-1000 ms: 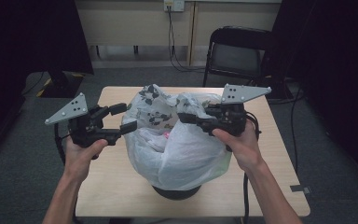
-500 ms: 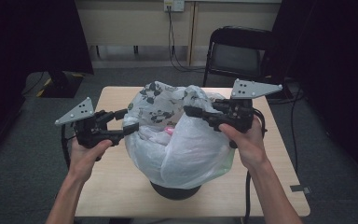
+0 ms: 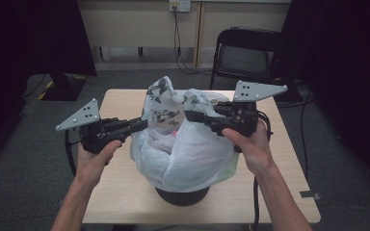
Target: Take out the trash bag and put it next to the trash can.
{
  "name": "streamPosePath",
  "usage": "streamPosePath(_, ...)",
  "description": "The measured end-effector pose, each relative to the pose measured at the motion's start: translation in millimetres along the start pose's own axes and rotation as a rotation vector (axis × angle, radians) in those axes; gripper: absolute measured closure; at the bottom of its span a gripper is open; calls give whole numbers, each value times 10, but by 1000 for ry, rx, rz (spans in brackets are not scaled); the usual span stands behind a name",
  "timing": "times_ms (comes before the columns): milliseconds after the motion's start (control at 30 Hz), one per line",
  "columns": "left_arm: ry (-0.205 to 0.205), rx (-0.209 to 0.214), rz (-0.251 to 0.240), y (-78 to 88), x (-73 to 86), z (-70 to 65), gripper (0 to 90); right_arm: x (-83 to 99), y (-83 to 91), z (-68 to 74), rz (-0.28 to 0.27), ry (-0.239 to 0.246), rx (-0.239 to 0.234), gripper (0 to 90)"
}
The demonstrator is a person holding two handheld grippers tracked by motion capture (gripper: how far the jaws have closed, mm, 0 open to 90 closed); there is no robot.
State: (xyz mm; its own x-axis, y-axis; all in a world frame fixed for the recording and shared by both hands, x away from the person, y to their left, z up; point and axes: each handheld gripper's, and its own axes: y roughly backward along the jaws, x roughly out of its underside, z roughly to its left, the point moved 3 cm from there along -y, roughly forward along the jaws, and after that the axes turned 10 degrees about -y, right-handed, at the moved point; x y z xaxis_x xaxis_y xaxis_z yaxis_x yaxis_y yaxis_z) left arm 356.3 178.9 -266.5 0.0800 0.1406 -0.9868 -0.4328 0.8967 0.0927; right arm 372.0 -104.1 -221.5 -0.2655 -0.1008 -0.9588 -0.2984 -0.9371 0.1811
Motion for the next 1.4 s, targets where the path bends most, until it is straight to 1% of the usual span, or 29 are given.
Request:
streamPosePath(100,-15,26,-48,-68,-187,-63,868,-5,-126,51,24,-1,-29,759)
streamPosePath(133,-25,40,-55,-101,-252,-88,868,-7,-167,74,29,1,-36,745)
streamPosePath(200,-37,54,-60,-147,-319,-121,868,-17,-234,106,35,0,-49,673)
streamPosePath(267,-55,57,-55,-202,-388,-160,868,-25,-302,132,38,-22,-87,562)
streamPosePath(300,-55,64,-60,-227,-419,-171,868,-24,-331,145,37,-34,-112,493)
streamPosePath(333,-55,64,-60,-240,-431,-176,868,-21,-363,157,35,-60,-145,423)
streamPosePath(400,-48,60,-64,-284,-448,-167,868,-11,-400,178,39,-80,-191,326)
streamPosePath(433,-46,60,-64,-303,-447,-160,868,-7,-417,187,44,-84,-195,293)
streamPosePath(533,-28,73,-71,-361,-451,-147,869,16,-476,213,77,-61,-167,244)
streamPosePath(567,-29,78,-69,-380,-459,-147,870,22,-492,220,85,-51,-155,245)
streamPosePath(600,-28,80,-72,-389,-467,-147,870,33,-514,224,100,-31,-128,261)
streamPosePath(667,-25,94,-81,-392,-483,-147,872,45,-539,226,113,-17,-106,333)
streamPosePath(733,-14,105,-97,-375,-493,-140,873,51,-542,221,120,6,-97,477)
streamPosePath(767,-11,111,-103,-364,-495,-136,873,50,-537,210,123,3,-97,559)
streamPosePath(800,-9,117,-107,-357,-495,-133,873,49,-532,197,128,4,-97,667)
streamPosePath(833,-6,125,-114,-346,-494,-125,868,47,-531,187,126,5,-91,726)
streamPosePath(867,1,119,-122,-335,-495,-117,825,42,-532,176,121,0,-84,762)
streamPosePath(900,6,105,-129,-320,-497,-109,701,37,-527,172,113,-6,-88,788)
streamPosePath(933,7,90,-134,-305,-498,-100,551,26,-513,166,99,-15,-96,803)
streamPosePath(967,5,74,-144,-279,-498,-88,448,17,-499,160,89,-19,-100,812)
streamPosePath(1033,-11,51,-162,-238,-498,-70,333,-19,-442,123,66,-43,-104,818)
streamPosePath(1100,-28,21,-159,-223,-489,-65,204,-69,-377,97,43,-56,-110,818)
streamPosePath(1167,-31,-12,-145,-245,-470,-67,135,-132,-309,104,9,-62,-125,818)
streamPosePath(1200,-27,-6,-139,-270,-463,-74,104,-165,-280,117,-4,-58,-129,817)
streamPosePath(1233,-23,12,-136,-302,-462,-87,94,-197,-262,134,-15,-52,-129,817)
streamPosePath(1300,-15,31,-135,-376,-484,-127,91,-247,-253,174,-27,-41,-129,815)
streamPosePath(1333,-14,45,-139,-417,-502,-156,83,-276,-258,204,-30,-30,-122,815)
streamPosePath(1367,-23,56,-141,-460,-521,-186,62,-296,-267,227,-34,-25,-125,815)
streamPosePath(1400,-23,51,-134,-505,-539,-213,34,-314,-277,247,-36,-22,-128,814)
